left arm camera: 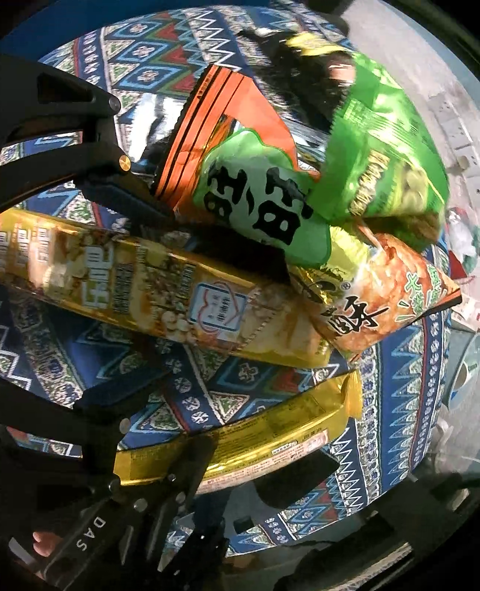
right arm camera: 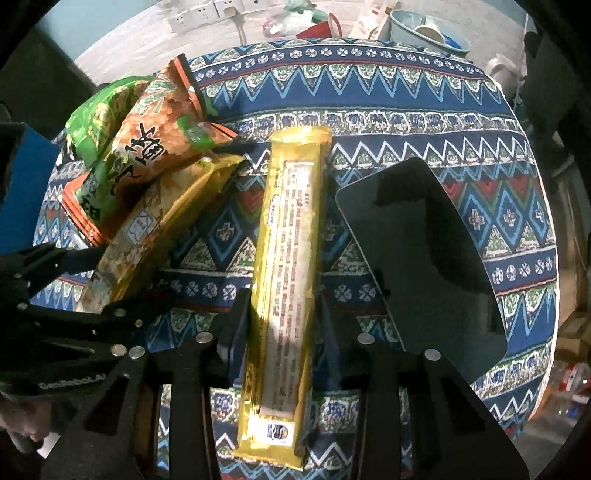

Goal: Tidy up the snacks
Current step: 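Grasp the gold snack bar with the left tool while the right tool grasps the yellow bar, then lift and carry both bars over the box with the left and right tools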

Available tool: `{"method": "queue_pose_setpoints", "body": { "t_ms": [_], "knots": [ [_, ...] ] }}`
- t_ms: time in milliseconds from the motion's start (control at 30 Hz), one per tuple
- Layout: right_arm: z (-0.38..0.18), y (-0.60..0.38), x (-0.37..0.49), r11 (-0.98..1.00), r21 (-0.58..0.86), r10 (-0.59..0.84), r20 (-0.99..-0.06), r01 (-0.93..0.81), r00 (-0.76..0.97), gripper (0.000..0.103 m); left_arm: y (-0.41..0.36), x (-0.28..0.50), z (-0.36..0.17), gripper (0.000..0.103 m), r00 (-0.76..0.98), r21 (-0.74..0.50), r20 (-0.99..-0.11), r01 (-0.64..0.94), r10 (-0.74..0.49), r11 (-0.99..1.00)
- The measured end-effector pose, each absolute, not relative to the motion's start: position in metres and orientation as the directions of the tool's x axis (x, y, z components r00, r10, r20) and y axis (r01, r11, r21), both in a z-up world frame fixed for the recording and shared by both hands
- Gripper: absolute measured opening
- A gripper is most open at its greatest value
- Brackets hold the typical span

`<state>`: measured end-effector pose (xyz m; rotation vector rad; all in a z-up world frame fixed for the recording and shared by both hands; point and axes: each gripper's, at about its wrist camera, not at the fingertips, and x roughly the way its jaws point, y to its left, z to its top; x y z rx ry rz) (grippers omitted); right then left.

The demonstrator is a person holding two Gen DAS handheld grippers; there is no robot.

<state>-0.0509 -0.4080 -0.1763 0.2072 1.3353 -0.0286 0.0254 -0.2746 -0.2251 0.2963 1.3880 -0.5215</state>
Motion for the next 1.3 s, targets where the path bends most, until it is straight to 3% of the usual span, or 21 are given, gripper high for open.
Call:
{"method": "queue_pose_setpoints", "body": {
  "t_ms": [100, 133, 267, 767, 1300],
  "knots": [
    [-0.182, -0.410, -0.046, 0.983, 0.118, 0.081, -0.967, 0.143, 0.241, 0.035, -0.285, 0.024, -0.225, 0.055, 0.139, -0.060, -0.978, 0.530, -0.156, 0.846],
    [-0.184, -0.408, -0.044, 0.984, 0.112, 0.076, -0.968, 0.140, 0.240, 0.035, -0.288, 0.025, -0.223, 0.042, 0.146, -0.055, -0.977, 0.537, -0.157, 0.842],
    [-0.188, -0.400, -0.040, 0.990, 0.081, 0.050, -0.967, 0.116, 0.251, 0.031, -0.292, 0.022, -0.221, 0.033, 0.157, -0.057, -0.972, 0.560, -0.174, 0.827],
    [-0.155, -0.389, -0.051, 0.988, 0.103, 0.063, -0.951, 0.118, 0.303, 0.029, -0.259, -0.017, -0.167, 0.031, 0.209, -0.097, -0.933, 0.638, -0.292, 0.764],
    [-0.089, -0.367, -0.055, 0.985, 0.140, 0.087, -0.904, 0.098, 0.419, 0.029, -0.174, -0.014, -0.101, 0.031, 0.307, -0.125, -0.888, 0.554, -0.342, 0.823]
  ]
}}
